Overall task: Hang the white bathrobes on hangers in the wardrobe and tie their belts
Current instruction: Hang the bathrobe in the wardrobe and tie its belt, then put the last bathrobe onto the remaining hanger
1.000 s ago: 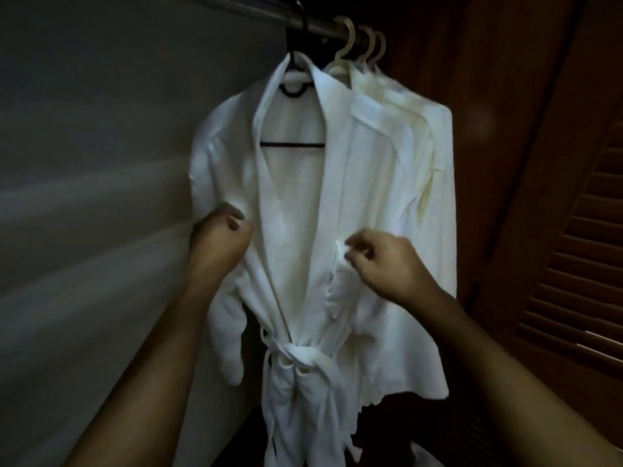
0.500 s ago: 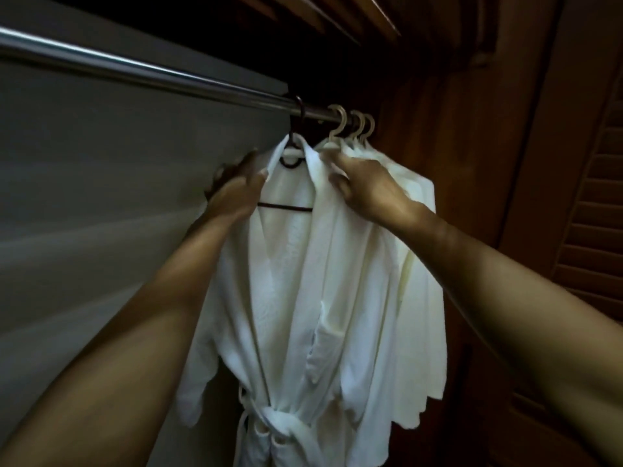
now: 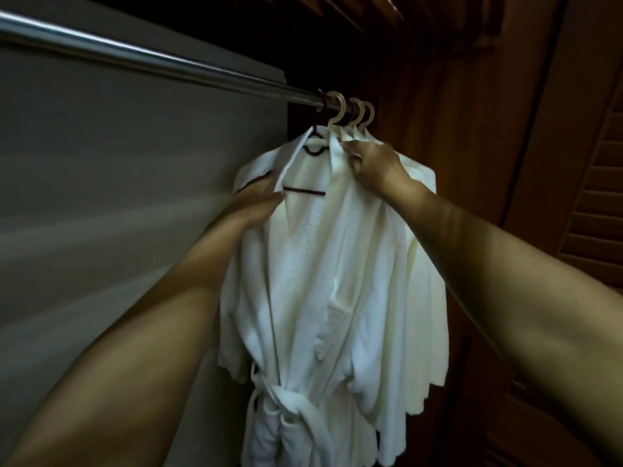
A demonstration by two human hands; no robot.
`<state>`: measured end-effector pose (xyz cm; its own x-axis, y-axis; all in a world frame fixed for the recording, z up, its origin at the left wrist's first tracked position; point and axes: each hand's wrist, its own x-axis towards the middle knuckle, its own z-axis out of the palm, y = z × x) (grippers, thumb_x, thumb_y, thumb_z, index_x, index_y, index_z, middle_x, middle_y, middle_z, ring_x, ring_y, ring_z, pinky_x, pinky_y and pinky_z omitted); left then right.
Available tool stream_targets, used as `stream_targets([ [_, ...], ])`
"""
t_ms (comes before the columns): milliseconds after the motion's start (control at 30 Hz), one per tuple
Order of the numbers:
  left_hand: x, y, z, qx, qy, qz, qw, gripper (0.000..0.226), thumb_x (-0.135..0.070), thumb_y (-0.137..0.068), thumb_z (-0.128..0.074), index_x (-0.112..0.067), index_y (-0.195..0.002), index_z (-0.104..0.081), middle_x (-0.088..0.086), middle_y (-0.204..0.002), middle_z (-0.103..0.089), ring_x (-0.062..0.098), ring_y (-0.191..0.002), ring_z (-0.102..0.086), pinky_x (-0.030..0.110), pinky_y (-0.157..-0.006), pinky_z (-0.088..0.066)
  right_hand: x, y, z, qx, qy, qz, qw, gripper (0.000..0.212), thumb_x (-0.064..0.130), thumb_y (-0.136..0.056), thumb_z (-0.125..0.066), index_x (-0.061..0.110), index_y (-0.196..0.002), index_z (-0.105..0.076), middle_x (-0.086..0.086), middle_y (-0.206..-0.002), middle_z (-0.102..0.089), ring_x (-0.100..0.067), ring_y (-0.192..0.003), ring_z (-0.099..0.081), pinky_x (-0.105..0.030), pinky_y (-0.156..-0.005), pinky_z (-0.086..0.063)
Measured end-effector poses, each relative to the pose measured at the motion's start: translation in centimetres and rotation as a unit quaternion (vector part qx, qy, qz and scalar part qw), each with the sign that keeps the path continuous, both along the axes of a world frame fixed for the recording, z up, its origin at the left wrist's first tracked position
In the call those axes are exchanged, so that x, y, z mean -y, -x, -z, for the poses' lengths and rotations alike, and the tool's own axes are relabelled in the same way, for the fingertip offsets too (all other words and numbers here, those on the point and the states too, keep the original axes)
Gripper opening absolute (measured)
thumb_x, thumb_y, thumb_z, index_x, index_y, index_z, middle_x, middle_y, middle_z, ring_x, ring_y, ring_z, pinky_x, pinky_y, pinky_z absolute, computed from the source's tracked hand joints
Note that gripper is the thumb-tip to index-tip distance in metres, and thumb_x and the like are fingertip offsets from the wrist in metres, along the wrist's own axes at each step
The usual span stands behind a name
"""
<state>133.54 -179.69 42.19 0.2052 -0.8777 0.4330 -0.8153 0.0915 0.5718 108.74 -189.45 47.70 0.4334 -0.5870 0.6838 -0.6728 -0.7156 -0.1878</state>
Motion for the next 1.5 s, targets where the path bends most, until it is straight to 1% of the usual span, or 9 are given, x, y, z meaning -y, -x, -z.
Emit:
stream_targets([
  [133,-1.7,0.4,3.0,-0.049,-0.002,-0.010,0.999,0.058,-0.049,-0.086,-0.059,-0.041,-0.142,-0.048,-0.008,-0.129,-0.064,0.018,-0.114,-0.062,0.037,-0.097,-0.052,-1.9,1.0,1.3,0.015,0.027,-0.024,0.999,0.048,0.018,-0.102,-0.051,0.019,-0.150,-0.048,-0.015,-0.142,-0.059,-0.032,-0.127,-0.056,-0.039,-0.102,-0.044],
  [267,-3.4,1.2,6.8,-0.129,0.016,-0.037,0.991,0.051,-0.035,-0.090,-0.066,-0.033,-0.139,-0.053,-0.008,-0.100,-0.068,0.015,-0.092,-0.065,0.021,-0.066,-0.045,-3.0,4.0,5.2,0.063,-0.030,0.019,0.997,0.064,0.033,-0.097,-0.058,0.013,-0.153,-0.038,-0.013,-0.145,-0.055,-0.031,-0.130,-0.054,-0.037,-0.102,-0.042],
  [400,-5.4,1.9,11.3,-0.213,-0.011,-0.004,0.977,0.050,-0.042,-0.070,-0.068,-0.036,-0.119,-0.061,-0.004,-0.092,-0.072,0.024,-0.090,-0.073,0.043,-0.085,-0.060,-4.9,7.9,12.4,0.177,-0.168,0.057,0.968,0.060,0.044,-0.092,-0.070,0.013,-0.139,-0.049,-0.004,-0.130,-0.062,-0.025,-0.118,-0.059,-0.032,-0.094,-0.045],
  [533,-7.2,3.6,16.7,-0.201,-0.062,0.015,0.978,0.037,-0.042,-0.072,-0.066,-0.039,-0.109,-0.065,-0.004,-0.094,-0.075,0.021,-0.087,-0.074,0.031,-0.068,-0.054,-7.9,10.6,20.7,0.176,-0.298,0.049,0.937,0.064,0.060,-0.077,-0.075,0.020,-0.126,-0.063,-0.001,-0.115,-0.070,-0.022,-0.102,-0.069,-0.043,-0.091,-0.057],
  [733,-9.3,5.5,25.4,-0.190,-0.133,0.003,0.973,0.020,-0.052,-0.067,-0.059,-0.056,-0.086,-0.066,-0.007,-0.090,-0.074,0.020,-0.085,-0.073,0.042,-0.082,-0.060,-12.1,16.0,32.0,0.091,-0.461,0.101,0.877,0.048,0.034,-0.087,-0.079,0.028,-0.129,-0.057,0.003,-0.113,-0.065,-0.019,-0.101,-0.065,-0.031,-0.080,-0.055],
  [900,-11.6,9.9,29.1,-0.179,-0.151,0.038,0.971,0.011,-0.032,-0.082,-0.067,-0.035,-0.092,-0.070,-0.005,-0.090,-0.074,0.016,-0.086,-0.071,0.037,-0.081,-0.058,-15.6,20.5,34.4,0.241,-0.391,0.111,0.882,0.038,0.004,-0.089,-0.066,0.023,-0.122,-0.060,0.003,-0.106,-0.063,-0.016,-0.096,-0.063,-0.030,-0.068,-0.051],
  [1133,-13.8,20.6,32.2,-0.154,-0.191,0.120,0.962,0.024,-0.019,-0.093,-0.066,-0.042,-0.089,-0.067,-0.010,-0.088,-0.072,0.014,-0.084,-0.071,0.035,-0.081,-0.057,-23.3,31.8,40.7,0.209,-0.426,0.223,0.851,0.021,0.003,-0.090,-0.058,0.020,-0.096,-0.070,-0.001,-0.086,-0.070,-0.024,-0.078,-0.066,-0.033,-0.063,-0.048],
  [1333,-17.9,34.4,33.5,-0.158,-0.269,0.242,0.919,0.018,-0.025,-0.097,-0.062,-0.040,-0.101,-0.070,-0.008,-0.092,-0.074,0.011,-0.084,-0.072,0.029,-0.076,-0.055,-33.9,43.7,44.8,0.314,-0.455,0.262,0.791,0.030,-0.006,-0.095,-0.052,0.015,-0.096,-0.073,-0.006,-0.087,-0.077,-0.028,-0.085,-0.074,-0.041,-0.085,-0.060],
  [1500,-22.4,47.2,34.9,-0.134,-0.310,0.332,0.881,0.019,-0.022,-0.097,-0.062,-0.038,-0.103,-0.071,-0.008,-0.091,-0.076,0.009,-0.085,-0.073,0.029,-0.082,-0.054,-45.6,53.7,45.8,0.358,-0.430,0.331,0.760,0.027,-0.008,-0.091,-0.059,0.014,-0.091,-0.073,-0.007,-0.079,-0.074,-0.021,-0.070,-0.068,-0.021,-0.065,-0.053],
])
